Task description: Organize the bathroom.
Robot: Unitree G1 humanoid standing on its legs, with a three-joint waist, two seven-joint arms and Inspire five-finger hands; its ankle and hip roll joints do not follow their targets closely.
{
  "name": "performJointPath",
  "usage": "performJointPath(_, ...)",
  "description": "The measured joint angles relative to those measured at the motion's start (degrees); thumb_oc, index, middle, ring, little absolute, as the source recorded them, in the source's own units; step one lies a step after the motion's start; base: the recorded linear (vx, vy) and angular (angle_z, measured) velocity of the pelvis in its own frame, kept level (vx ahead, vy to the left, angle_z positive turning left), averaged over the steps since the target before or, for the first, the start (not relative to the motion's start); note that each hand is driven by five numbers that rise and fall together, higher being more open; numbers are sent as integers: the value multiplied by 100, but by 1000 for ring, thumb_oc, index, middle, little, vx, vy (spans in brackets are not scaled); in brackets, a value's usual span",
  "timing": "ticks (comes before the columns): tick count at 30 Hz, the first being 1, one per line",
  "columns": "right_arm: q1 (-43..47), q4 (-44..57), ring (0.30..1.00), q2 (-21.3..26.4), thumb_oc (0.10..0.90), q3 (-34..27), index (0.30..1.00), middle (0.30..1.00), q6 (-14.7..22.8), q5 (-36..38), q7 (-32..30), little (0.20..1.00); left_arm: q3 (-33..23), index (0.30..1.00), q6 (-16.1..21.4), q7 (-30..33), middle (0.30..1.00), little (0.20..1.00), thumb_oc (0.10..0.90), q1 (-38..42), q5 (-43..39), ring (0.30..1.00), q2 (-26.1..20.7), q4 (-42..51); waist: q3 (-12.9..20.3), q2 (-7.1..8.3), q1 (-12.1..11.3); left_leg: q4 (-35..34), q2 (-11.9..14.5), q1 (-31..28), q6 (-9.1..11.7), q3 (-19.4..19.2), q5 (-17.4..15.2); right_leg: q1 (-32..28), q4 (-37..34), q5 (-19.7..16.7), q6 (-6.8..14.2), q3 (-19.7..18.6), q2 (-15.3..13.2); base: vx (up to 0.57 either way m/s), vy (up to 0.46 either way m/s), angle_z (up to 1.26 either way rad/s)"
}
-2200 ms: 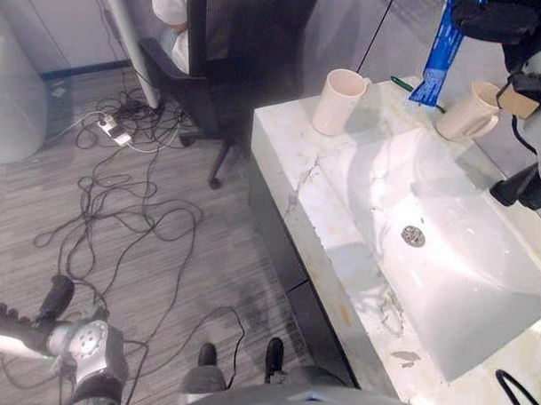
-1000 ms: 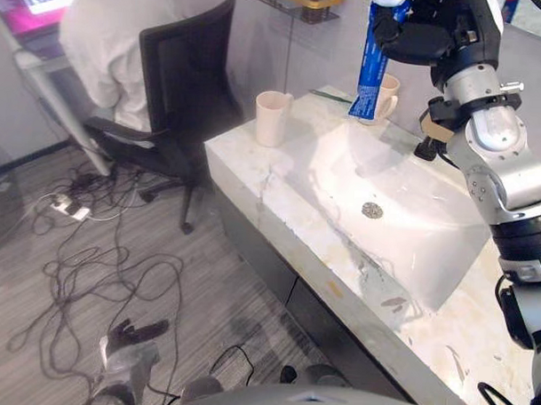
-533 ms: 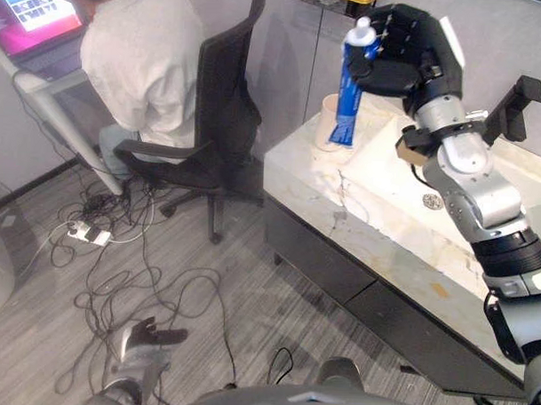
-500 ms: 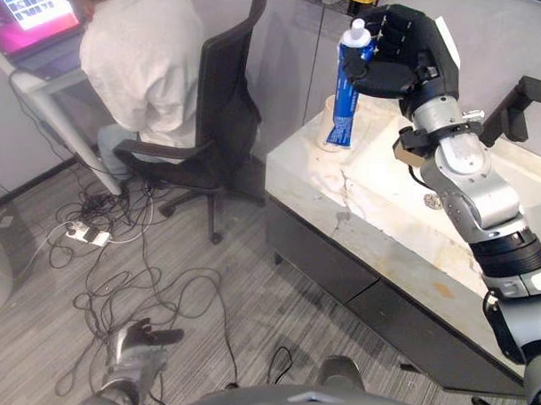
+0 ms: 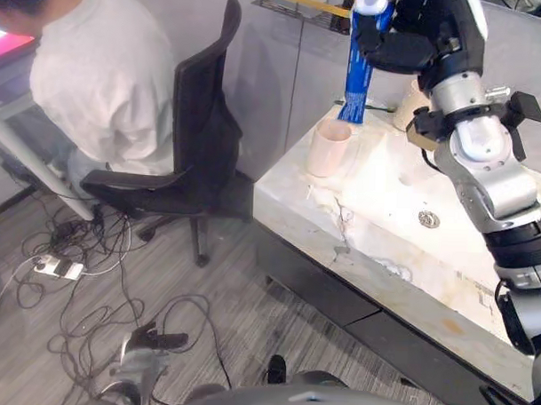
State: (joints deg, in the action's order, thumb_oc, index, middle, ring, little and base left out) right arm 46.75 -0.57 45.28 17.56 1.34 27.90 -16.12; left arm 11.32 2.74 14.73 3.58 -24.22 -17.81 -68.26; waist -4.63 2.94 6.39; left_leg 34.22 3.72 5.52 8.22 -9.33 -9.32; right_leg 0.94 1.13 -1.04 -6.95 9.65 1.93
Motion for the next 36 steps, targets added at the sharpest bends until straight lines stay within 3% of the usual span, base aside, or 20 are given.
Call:
performJointPath(1, 6, -39, 300, -32, 400, 0, 300, 300, 93, -67, -50, 300, -29, 900, -2, 0, 900, 900, 800, -35, -1, 900, -14, 7, -8, 14, -40, 332, 4, 195, -31, 128, -25, -24, -15, -5, 1, -62, -2, 94, 133, -41)
performJointPath(3, 57, -194, 300, -155, 400, 19, 300, 300, 257, -122, -115, 300, -38, 900, -36, 18, 900, 900, 800, -109, -3, 900, -43, 19, -52, 79, -71, 254, 8, 477, -185, 374, -107, -117, -67, 81, -74, -268, -8, 131, 163, -56)
performJointPath(4, 187, -387, 300, -508, 400, 90, 300, 300, 310, -299, -238, 300, -31, 900, -74, 20, 900, 900, 800, -157, -14, 900, -56, 22, -102, 171, -192, -667, 40, 358, -487, 353, -110, -222, -186, 5, 12, -560, -23, 107, 121, -78)
performJointPath(6, 247, -390, 300, -654, 400, 291, 300, 300, 311, -470, -298, 300, -29, 900, -150, 31, 900, 900, 800, -137, -13, 900, -46, 43, -110, 166, -164, -1946, 115, 283, -667, 495, 193, -336, -308, -65, 157, -631, 4, 105, 134, -57)
performJointPath(8, 254, -379, 300, -655, 400, 465, 300, 300, 312, -501, -251, 300, 148, 900, -175, 127, 900, 900, 800, -144, -14, 900, -15, 198, -100, 75, -133, -2664, 119, 158, -807, 574, 642, -331, -230, 87, 323, -731, 46, 98, 145, -31)
performJointPath(10, 253, -377, 300, -658, 400, 469, 300, 300, 312, -500, -240, 300, 159, 900, -174, 128, 900, 900, 800, -144, -14, 900, -10, 206, -89, 69, -143, -2711, 117, 146, -783, 576, 696, -350, -215, 101, 343, -736, 49, 36, 65, -11)
performJointPath(12, 264, -248, 300, -594, 400, 488, 300, 300, 302, -495, -97, 300, 233, 900, -145, 143, 900, 900, 800, -56, 14, 900, 91, 371, -47, 124, 11, -3615, -196, -327, -575, 367, 1225, -416, -216, 204, 746, -728, -298, 29, 72, 10)
performJointPath(13, 264, -189, 300, -530, 400, 489, 300, 300, 284, -494, -62, 300, 233, 900, -142, 147, 900, 900, 800, 36, 14, 900, 98, 366, -47, 124, 5, -3767, -268, -420, -568, 341, 1279, -426, -217, 236, 802, -713, -374, 22, 90, 7)
performJointPath(20, 265, 34, 300, -447, 400, 488, 300, 300, -17, -98, 117, 300, 212, 900, -140, 249, 900, 900, 800, 135, 15, 900, -105, 238, -71, 81, -21, -3900, -358, -652, -488, 264, 1309, -403, -387, 77, 1248, -658, -496, -6, 41, -3)
performJointPath(27, 272, 77, 300, -440, 400, 463, 300, 300, -417, 69, 123, 300, 172, 900, -138, 239, 900, 900, 800, 38, 20, 900, -75, 239, -63, 9, -17, -3939, -206, -795, -607, 138, 1205, -630, -571, -59, 1230, -668, -320, -3, 11, -5)
performJointPath(30, 272, 77, 300, -429, 400, 433, 300, 300, -628, 69, 129, 300, 172, 900, -148, 239, 900, 900, 800, 25, 56, 900, -43, 236, -62, 12, 37, -3941, -111, -792, -548, 26, 1087, -594, -572, -35, 1191, -674, -230, -11, 9, -9)
performJointPath(36, 272, 78, 300, -403, 400, 432, 300, 300, -678, 198, 155, 300, 174, 900, -148, 231, 900, 900, 800, -32, 73, 900, 3, 237, -47, 12, 165, -3943, -112, -792, -609, -25, 1027, -570, -572, 16, 1062, -684, -229, -11, 22, -5)
